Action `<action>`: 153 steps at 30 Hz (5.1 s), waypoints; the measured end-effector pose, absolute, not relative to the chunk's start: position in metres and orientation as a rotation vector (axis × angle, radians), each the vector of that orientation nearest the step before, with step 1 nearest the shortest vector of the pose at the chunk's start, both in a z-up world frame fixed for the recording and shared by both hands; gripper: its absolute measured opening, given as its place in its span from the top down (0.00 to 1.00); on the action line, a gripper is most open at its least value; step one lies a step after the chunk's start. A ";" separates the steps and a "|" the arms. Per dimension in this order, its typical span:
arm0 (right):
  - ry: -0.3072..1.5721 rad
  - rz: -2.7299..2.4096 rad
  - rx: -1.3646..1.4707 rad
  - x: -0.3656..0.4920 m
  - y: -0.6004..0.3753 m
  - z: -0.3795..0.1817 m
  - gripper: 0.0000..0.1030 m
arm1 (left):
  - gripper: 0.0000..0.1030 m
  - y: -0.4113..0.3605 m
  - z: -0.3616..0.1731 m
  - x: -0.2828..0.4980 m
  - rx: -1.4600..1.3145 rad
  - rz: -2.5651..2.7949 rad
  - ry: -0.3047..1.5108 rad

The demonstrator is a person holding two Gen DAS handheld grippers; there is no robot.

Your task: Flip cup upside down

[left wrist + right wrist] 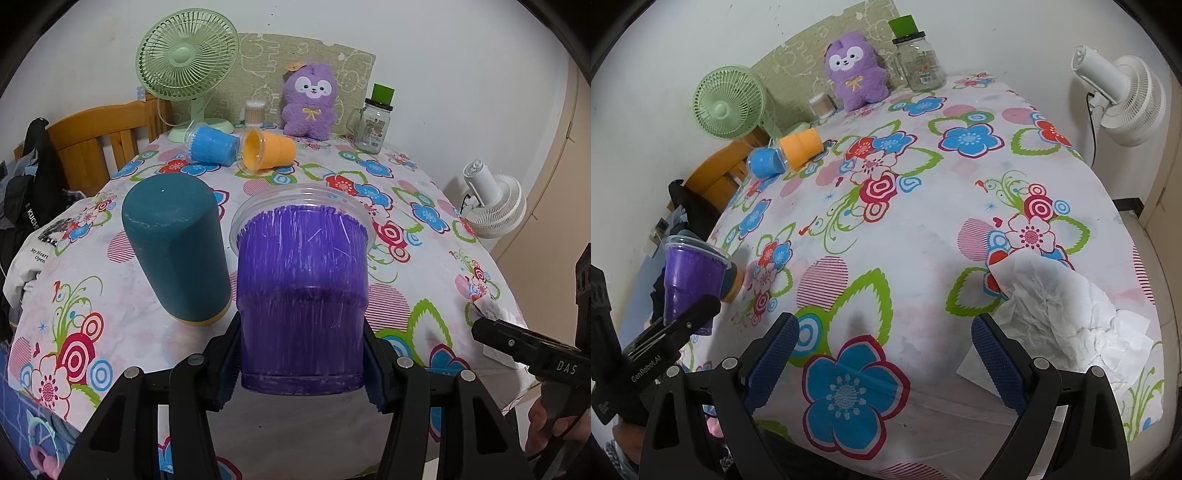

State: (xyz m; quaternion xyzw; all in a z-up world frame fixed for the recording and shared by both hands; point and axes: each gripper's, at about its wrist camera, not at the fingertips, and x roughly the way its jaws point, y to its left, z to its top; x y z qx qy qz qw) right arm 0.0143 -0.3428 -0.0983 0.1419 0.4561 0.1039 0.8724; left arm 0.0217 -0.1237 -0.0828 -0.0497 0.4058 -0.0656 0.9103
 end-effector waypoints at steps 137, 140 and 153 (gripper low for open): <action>0.902 0.271 0.208 0.015 -0.293 -0.062 0.07 | 0.00 -0.098 -0.027 0.021 -0.158 -0.174 0.724; 0.873 0.288 0.198 0.014 -0.285 -0.051 0.07 | 0.00 -0.094 -0.021 0.016 -0.147 -0.163 0.692; 0.691 0.372 0.174 0.004 -0.246 0.011 0.07 | 0.00 -0.061 0.016 -0.002 -0.159 -0.109 0.560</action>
